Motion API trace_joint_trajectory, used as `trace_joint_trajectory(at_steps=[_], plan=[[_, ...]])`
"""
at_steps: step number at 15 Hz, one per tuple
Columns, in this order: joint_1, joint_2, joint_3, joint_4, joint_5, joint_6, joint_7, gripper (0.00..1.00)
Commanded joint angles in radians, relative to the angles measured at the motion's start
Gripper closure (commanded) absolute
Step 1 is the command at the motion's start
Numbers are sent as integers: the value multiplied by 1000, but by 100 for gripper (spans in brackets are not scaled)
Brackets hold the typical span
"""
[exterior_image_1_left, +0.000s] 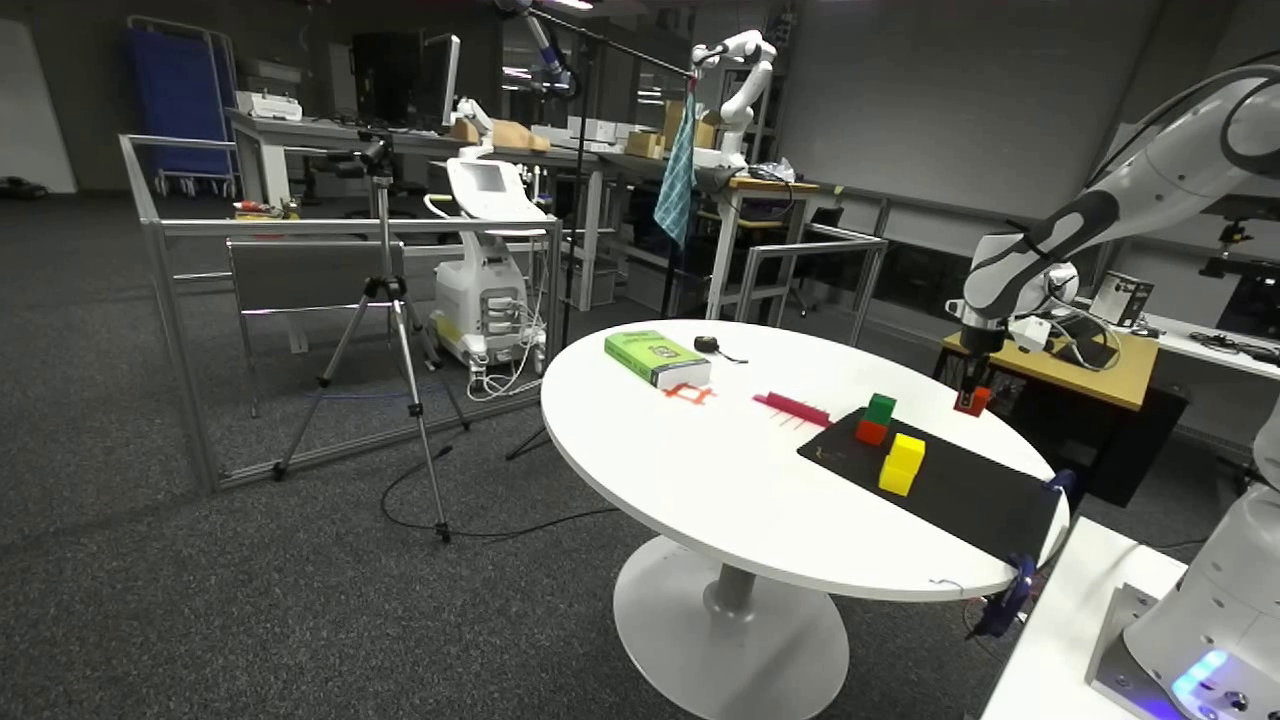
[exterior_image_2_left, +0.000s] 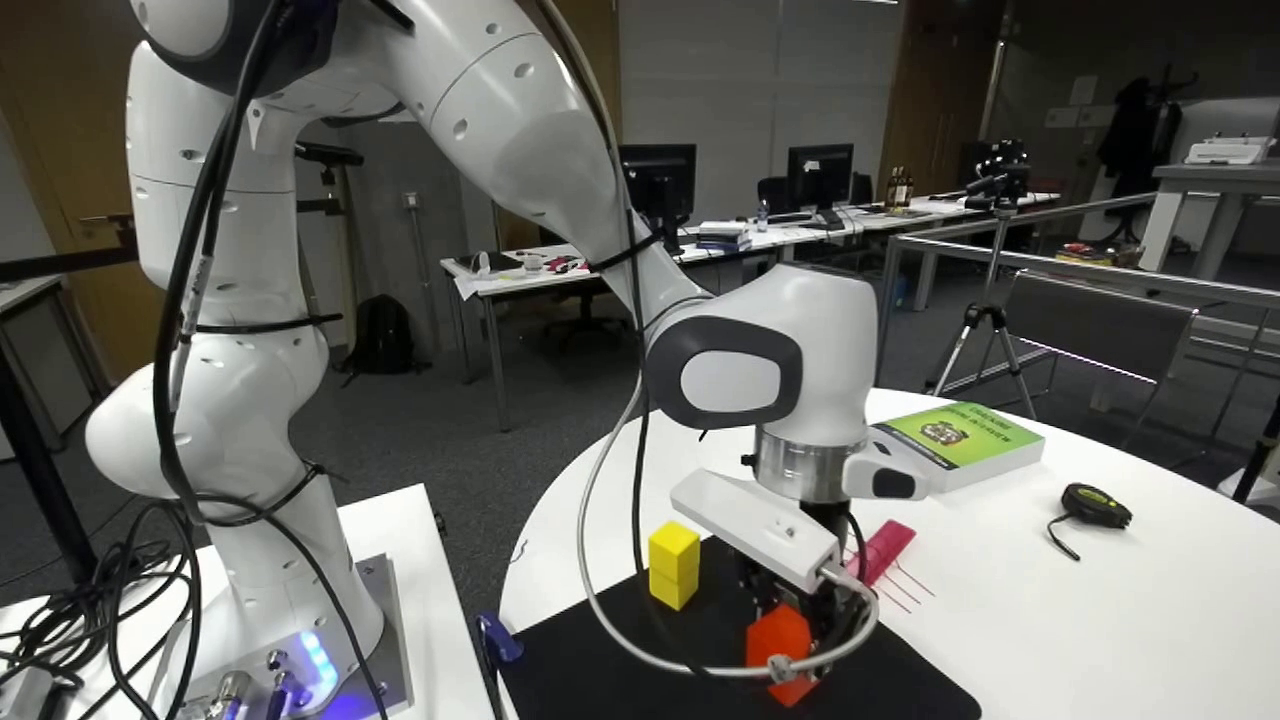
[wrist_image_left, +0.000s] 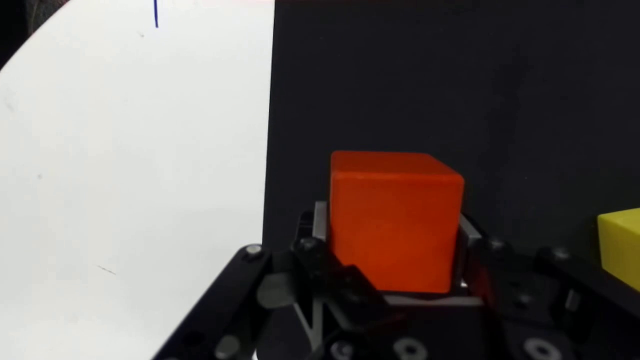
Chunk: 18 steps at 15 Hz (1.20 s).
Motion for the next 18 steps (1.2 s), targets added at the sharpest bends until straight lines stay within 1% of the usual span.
trace_joint_trajectory(at_steps=[1,6,11,15,18], plan=[[-8,37,29,13,27,8,-5,69],[-26,90,63,49,71,-20,-33,69],[-56,138,75,81,117,-22,-48,69],[-74,194,69,106,99,11,-50,69],[-81,239,77,123,88,42,-58,69]])
